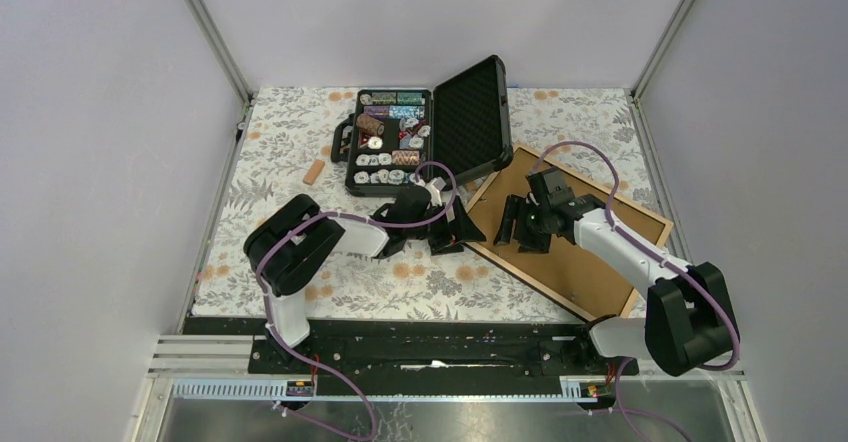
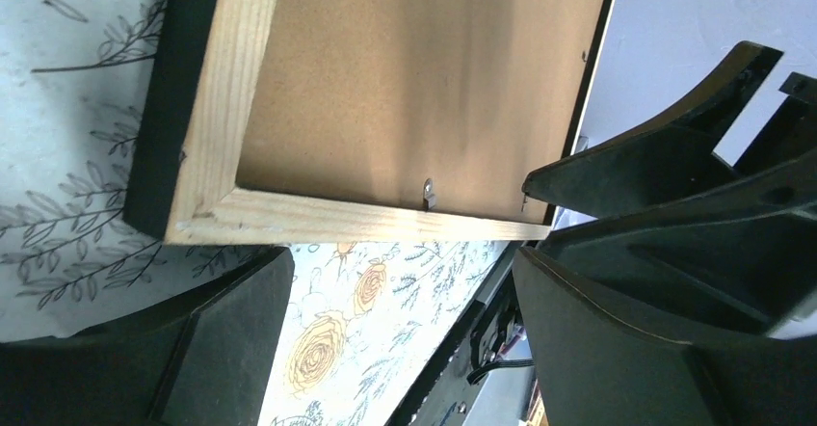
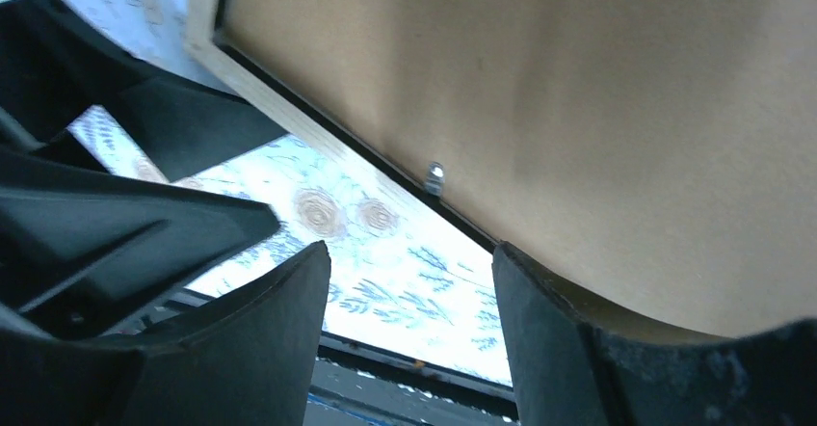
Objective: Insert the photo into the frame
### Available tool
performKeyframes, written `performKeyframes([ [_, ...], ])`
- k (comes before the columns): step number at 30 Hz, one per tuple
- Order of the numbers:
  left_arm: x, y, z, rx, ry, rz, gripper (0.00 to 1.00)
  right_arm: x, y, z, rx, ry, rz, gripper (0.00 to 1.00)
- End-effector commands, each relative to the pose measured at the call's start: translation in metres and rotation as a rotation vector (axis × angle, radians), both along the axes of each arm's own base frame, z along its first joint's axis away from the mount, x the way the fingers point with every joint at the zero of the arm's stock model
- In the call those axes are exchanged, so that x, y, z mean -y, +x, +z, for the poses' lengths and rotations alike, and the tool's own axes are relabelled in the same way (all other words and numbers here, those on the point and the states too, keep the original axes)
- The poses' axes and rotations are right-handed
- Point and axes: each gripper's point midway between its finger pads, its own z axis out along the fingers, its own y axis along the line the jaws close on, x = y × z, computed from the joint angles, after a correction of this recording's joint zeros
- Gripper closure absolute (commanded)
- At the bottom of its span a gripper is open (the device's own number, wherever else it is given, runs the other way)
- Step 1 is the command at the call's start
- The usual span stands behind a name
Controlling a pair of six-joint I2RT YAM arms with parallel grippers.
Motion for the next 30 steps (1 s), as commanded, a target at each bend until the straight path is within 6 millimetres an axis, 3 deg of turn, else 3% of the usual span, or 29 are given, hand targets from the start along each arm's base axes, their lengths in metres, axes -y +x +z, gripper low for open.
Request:
performKeyframes([
  [1,-0.004,0.001,0.012,0.059,-0.003,-0.003,0.1,0.023,-0.017,-0.012,-0.081,-0.132,-0.017,0.29],
  [6,0.008,-0.001,0.005,0.024,-0.025,-0.019,0.1,0.036,-0.022,-0.02,-0.086,-0.18,-0.094,0.22],
  [16,0.055,0.02,-0.001,0.094,0.053,-0.038,0.12,0.039,-0.052,-0.04,-0.126,-0.125,-0.158,0.22],
  [23,0.08,0.053,-0.019,0.183,0.182,-0.063,0.12,0.007,-0.044,-0.04,-0.085,0.119,-0.259,0.24],
  [26,0.079,0.054,-0.01,0.22,0.2,-0.086,0.1,0.027,-0.03,-0.046,-0.041,-0.011,-0.297,0.25],
  [30,0.066,0.034,0.015,0.243,0.153,-0.123,0.08,0.049,-0.021,-0.056,-0.051,-0.172,-0.318,0.31],
])
